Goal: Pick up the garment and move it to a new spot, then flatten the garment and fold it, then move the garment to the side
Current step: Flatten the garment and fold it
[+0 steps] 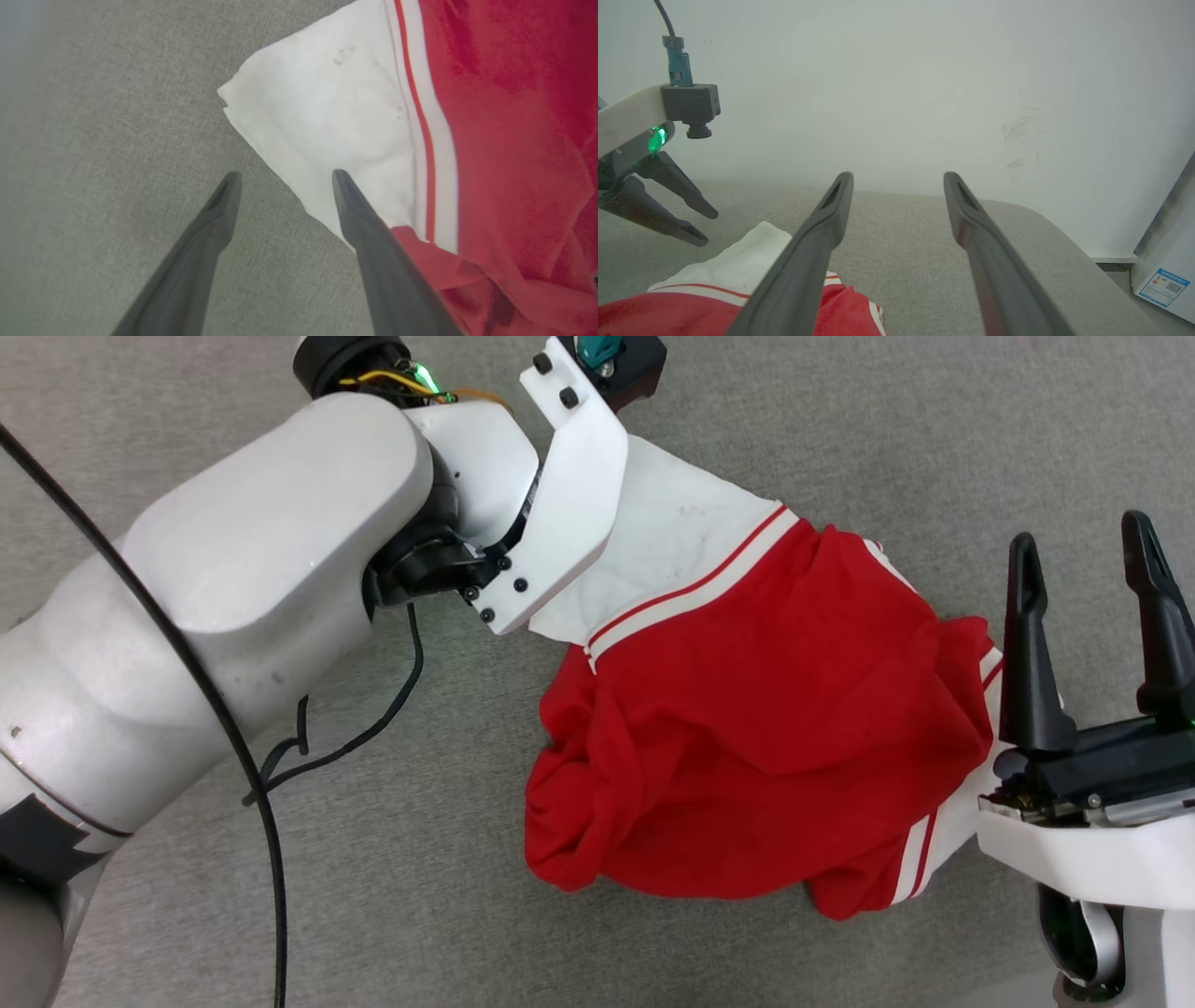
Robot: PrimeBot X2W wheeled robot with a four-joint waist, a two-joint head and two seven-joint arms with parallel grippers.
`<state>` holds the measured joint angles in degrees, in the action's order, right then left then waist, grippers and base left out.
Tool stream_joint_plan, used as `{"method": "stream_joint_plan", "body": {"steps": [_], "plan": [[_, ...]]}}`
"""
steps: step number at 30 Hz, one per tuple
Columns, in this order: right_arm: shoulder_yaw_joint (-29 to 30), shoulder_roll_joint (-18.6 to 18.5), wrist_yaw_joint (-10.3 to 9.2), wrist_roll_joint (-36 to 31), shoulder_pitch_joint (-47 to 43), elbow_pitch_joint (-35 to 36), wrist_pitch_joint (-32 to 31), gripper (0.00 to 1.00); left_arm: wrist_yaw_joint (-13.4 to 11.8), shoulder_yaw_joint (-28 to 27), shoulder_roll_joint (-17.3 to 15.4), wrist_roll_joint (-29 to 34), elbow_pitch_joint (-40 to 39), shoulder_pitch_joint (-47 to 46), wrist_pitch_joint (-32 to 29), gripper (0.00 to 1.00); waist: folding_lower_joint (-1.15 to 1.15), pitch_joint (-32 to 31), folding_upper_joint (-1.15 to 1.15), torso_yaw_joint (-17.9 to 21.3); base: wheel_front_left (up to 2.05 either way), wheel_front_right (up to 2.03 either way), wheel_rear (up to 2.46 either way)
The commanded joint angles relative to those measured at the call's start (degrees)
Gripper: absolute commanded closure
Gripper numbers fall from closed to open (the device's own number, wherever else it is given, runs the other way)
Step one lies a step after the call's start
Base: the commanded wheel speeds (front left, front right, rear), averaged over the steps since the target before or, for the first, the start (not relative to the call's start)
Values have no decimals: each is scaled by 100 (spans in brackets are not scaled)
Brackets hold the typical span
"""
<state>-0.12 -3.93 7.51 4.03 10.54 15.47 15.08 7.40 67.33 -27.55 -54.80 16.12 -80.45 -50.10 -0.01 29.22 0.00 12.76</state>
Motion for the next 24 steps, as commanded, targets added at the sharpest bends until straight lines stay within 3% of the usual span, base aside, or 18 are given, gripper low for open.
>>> {"method": "stream_joint_plan", "body": {"steps": [1,12,13,14,19,24], "plan": [[-45,46,-4,-16,123,9,12,0,-1,115,-27,-132,41,-118,-59,0,1,181,0,155,0,0,0],[-197,100,-4,-32,364,-132,13,0,5,683,-230,-193,-108,374,-844,0,1,514,0,345,0,0,0],[-176,103,-4,-35,361,-140,13,0,6,702,-236,-142,-171,421,-909,43,1,513,0,329,0,0,0],[-166,104,-4,-37,364,-155,13,0,6,708,-255,-80,-217,443,-944,100,1,508,0,312,0,0,0],[-139,104,-4,-77,401,-214,13,0,3,649,-275,32,-298,289,-528,100,1,317,0,140,0,0,0],[10,-2,-4,-131,224,-261,13,0,0,603,-221,-3,-233,56,503,100,1,-95,0,-238,0,0,0]]}}
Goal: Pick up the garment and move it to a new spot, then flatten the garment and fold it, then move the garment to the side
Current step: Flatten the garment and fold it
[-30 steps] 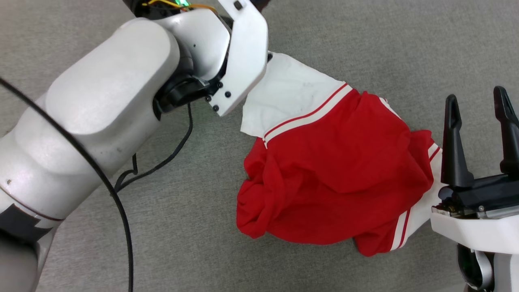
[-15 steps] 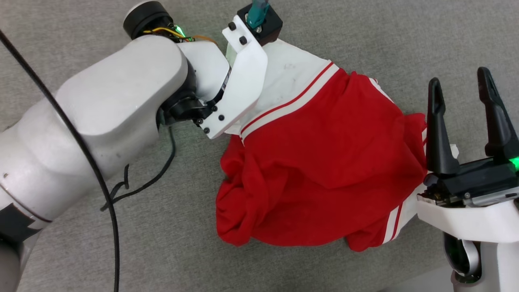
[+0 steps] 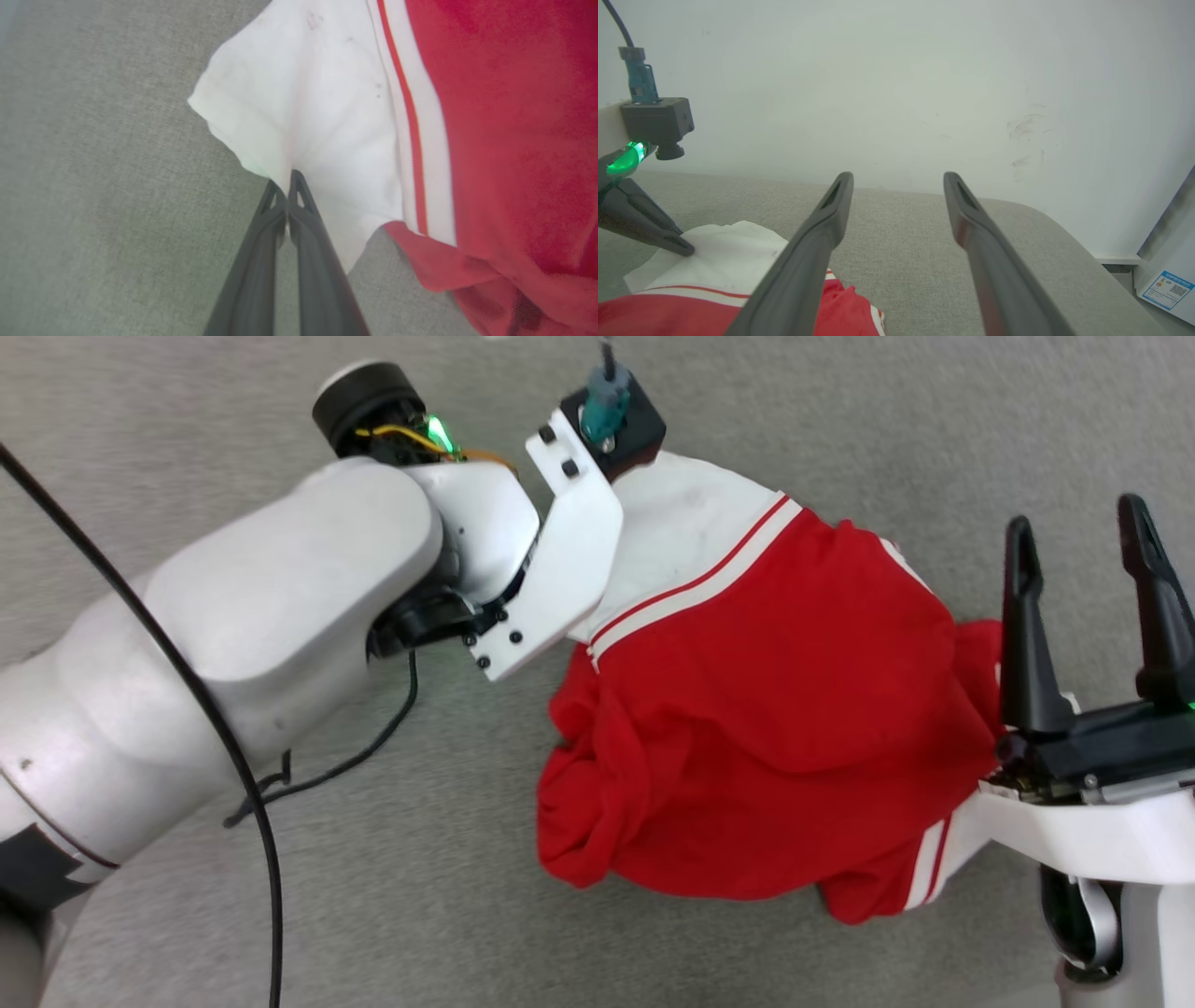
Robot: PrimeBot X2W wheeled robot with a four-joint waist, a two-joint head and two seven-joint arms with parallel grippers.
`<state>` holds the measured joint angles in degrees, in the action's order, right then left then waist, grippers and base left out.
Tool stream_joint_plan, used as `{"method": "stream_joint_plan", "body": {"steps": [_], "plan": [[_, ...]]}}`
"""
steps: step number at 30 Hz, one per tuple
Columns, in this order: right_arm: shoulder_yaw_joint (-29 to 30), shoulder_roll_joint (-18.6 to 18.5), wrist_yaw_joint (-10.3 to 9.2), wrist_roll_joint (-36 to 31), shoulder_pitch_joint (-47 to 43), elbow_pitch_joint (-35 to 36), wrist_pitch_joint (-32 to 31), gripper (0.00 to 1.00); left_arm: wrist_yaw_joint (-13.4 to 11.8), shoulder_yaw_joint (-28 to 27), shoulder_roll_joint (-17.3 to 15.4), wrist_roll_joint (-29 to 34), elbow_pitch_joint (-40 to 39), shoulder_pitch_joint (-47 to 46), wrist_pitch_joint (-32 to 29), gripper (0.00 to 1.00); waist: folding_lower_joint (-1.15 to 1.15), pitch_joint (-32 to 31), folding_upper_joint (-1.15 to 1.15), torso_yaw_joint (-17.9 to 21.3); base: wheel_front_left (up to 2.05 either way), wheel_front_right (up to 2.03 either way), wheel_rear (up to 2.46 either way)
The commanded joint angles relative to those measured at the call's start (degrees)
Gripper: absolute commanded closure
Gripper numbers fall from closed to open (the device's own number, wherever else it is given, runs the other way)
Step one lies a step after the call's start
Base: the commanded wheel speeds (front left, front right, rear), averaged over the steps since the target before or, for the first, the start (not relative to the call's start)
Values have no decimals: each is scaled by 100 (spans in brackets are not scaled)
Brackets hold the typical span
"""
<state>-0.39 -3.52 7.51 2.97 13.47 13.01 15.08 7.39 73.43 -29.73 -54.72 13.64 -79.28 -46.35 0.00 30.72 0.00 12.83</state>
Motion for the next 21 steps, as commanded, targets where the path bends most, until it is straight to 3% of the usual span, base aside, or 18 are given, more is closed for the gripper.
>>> {"method": "stream_joint_plan", "body": {"steps": [1,6,11,17,21], "plan": [[71,-69,-4,-30,-118,-30,13,0,1,-6,-47,-42,38,-71,345,100,0,-329,0,-333,0,0,0],[193,-170,-4,-56,-326,-47,13,0,1,-42,-399,-199,199,56,1320,100,0,-702,0,-790,0,0,0],[179,-248,-4,-84,-473,-64,13,0,-3,-198,-986,-386,395,326,1933,100,0,-928,0,-1098,0,0,0],[188,-286,-4,-90,-645,-116,13,0,-223,-228,-1759,-487,586,945,2280,100,0,-1123,0,-1277,0,0,0],[202,-324,-4,-80,-693,-159,13,0,-406,-228,-2058,-774,700,1508,2402,100,0,-1125,0,-1294,0,0,0]]}}
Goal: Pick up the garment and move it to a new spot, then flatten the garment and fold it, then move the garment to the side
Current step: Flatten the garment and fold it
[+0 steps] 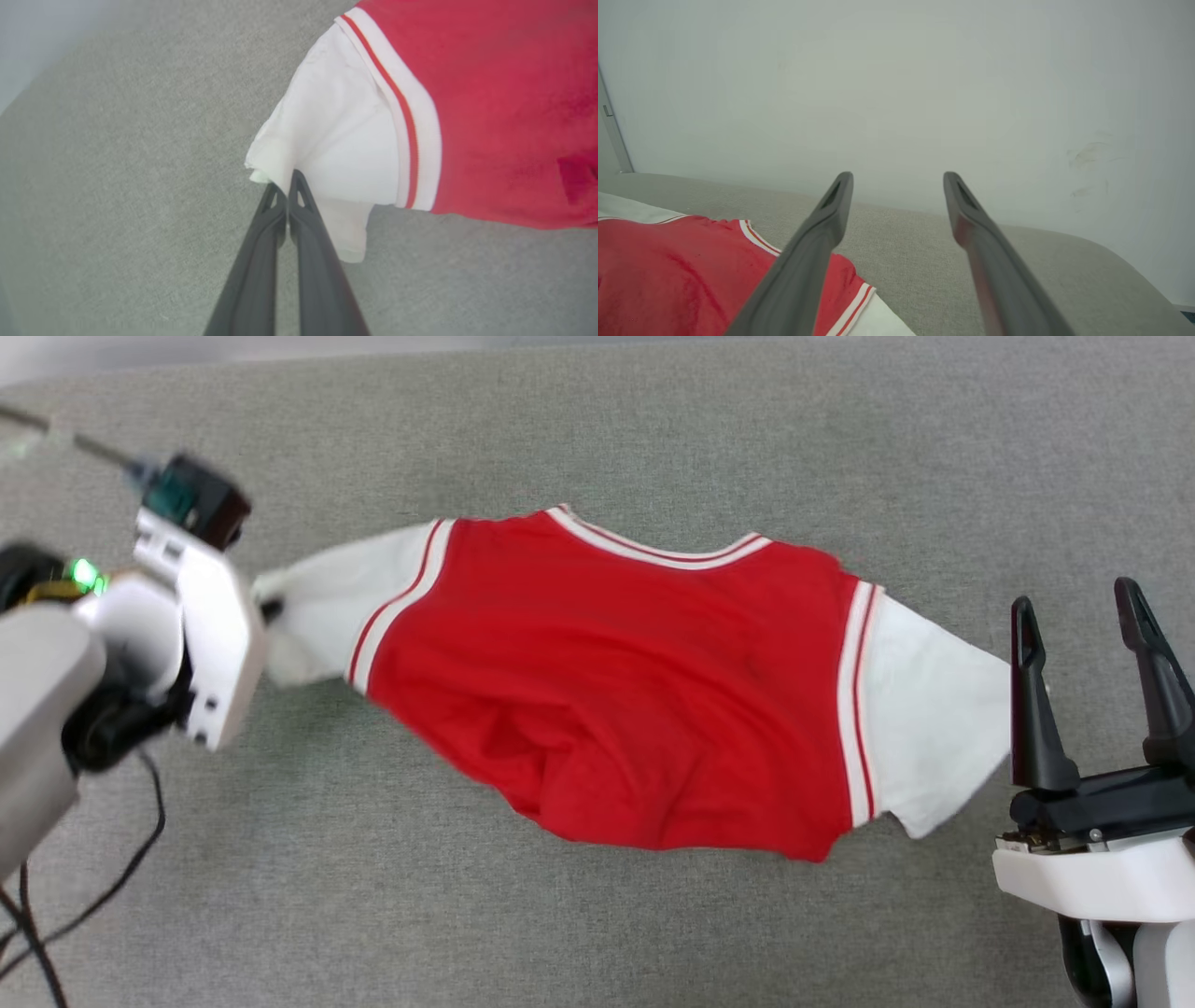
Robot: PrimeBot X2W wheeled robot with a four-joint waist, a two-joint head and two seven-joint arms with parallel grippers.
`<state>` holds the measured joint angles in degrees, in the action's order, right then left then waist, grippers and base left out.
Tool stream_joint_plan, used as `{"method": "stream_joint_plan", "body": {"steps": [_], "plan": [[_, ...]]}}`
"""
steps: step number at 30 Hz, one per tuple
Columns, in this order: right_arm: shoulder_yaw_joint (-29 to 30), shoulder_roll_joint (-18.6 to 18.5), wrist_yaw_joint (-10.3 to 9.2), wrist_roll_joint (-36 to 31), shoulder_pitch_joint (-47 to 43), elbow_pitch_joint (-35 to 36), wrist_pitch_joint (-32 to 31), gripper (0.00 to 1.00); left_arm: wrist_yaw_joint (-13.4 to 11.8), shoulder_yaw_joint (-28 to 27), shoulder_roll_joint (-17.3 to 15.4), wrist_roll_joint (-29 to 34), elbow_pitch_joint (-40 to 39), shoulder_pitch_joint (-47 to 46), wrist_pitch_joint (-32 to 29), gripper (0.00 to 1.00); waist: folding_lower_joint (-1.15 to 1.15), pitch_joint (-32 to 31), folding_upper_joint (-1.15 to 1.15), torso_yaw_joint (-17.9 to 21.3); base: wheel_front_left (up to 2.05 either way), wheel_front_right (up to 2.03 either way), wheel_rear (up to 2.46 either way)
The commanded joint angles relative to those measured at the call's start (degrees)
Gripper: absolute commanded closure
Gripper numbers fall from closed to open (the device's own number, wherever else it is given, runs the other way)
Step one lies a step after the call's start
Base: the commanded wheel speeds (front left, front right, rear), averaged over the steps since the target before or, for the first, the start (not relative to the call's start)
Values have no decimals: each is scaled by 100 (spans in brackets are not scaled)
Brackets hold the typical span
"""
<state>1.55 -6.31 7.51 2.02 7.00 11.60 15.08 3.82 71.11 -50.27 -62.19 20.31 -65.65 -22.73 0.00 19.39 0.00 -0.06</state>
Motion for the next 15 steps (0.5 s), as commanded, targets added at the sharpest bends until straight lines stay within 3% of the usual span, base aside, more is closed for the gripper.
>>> {"method": "stream_joint_plan", "body": {"steps": [1,5,12,13,14,15], "plan": [[3,-54,-4,13,-49,-30,13,0,-87,14,-56,-83,84,270,47,100,0,29,0,2,0,0,0],[-20,-71,-4,-33,-29,-115,12,0,-180,40,-33,-365,326,755,77,100,0,126,0,53,0,0,0],[-4,-48,-4,-43,2,-231,13,0,26,165,268,-652,679,1304,-233,100,0,120,0,135,0,0,0],[8,-44,-4,-46,-8,-248,13,0,33,150,279,-625,706,1262,-189,75,0,92,0,133,0,0,0],[22,-39,-4,-48,-19,-263,13,0,30,122,271,-556,723,1175,-98,0,0,64,0,127,0,0,0],[29,-30,-4,-49,-29,-273,13,0,24,84,250,-530,732,1082,-43,0,0,35,0,123,0,0,0]]}}
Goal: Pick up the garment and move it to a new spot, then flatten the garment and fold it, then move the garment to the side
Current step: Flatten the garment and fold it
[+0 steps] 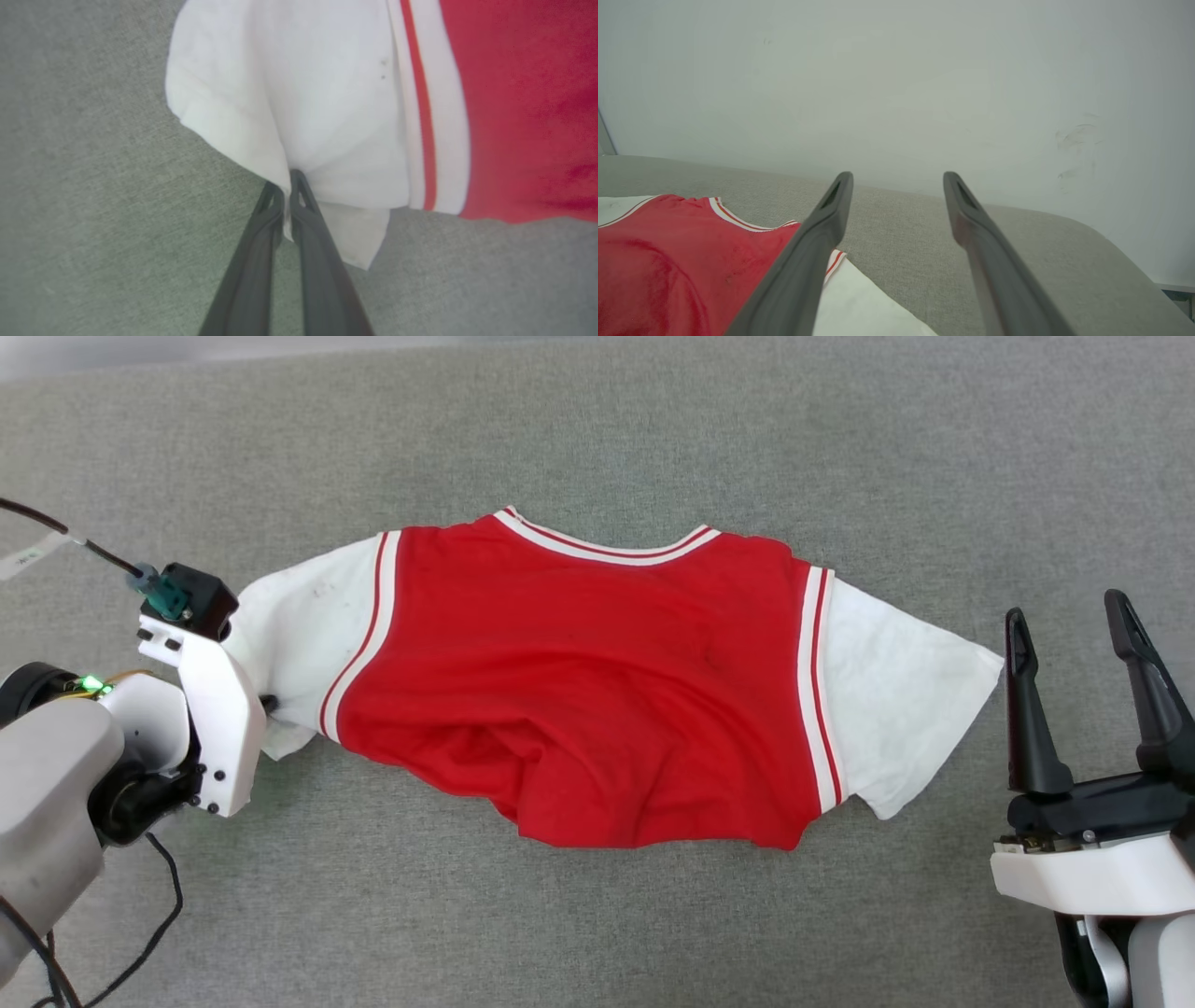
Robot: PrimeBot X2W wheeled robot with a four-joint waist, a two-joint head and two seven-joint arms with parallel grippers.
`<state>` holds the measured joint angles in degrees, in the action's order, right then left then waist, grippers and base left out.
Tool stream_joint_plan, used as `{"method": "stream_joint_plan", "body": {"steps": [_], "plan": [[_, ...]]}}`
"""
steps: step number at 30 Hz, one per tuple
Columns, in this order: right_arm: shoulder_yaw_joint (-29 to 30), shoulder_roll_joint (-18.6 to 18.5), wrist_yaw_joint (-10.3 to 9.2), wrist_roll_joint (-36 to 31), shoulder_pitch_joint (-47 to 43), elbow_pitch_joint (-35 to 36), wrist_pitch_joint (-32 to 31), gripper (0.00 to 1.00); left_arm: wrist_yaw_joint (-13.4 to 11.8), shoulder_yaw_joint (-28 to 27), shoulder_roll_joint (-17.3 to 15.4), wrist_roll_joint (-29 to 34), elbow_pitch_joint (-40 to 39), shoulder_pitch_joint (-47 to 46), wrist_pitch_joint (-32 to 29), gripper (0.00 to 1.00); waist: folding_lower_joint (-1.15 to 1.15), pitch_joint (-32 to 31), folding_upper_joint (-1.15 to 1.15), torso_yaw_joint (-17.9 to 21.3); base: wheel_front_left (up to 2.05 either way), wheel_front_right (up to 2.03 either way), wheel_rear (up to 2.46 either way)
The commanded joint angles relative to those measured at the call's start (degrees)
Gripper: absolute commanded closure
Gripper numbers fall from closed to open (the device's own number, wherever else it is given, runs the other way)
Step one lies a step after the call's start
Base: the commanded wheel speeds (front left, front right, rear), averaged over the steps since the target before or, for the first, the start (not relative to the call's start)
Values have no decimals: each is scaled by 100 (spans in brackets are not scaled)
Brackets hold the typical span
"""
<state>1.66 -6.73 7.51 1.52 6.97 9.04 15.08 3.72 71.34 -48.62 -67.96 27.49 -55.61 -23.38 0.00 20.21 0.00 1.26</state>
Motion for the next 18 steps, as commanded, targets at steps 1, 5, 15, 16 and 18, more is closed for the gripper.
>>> {"method": "stream_joint_plan", "body": {"steps": [1,5,15,16,18], "plan": [[36,20,-4,1,-39,-24,13,0,41,29,42,92,-3,-29,65,0,0,-83,0,-21,0,0,0],[80,57,-4,10,-90,-18,13,0,80,-118,-212,103,-188,-371,-25,0,0,-177,0,-71,0,0,0],[23,66,-4,25,78,106,13,0,-22,-392,-801,165,-743,-1360,-854,0,0,49,0,7,0,0,0],[10,60,-4,14,112,112,13,0,-32,-374,-799,181,-740,-1408,-945,0,0,100,0,32,0,0,0],[-27,45,-4,-12,172,128,13,0,-72,-325,-780,224,-687,-1492,-1137,0,0,206,0,94,0,0,0]]}}
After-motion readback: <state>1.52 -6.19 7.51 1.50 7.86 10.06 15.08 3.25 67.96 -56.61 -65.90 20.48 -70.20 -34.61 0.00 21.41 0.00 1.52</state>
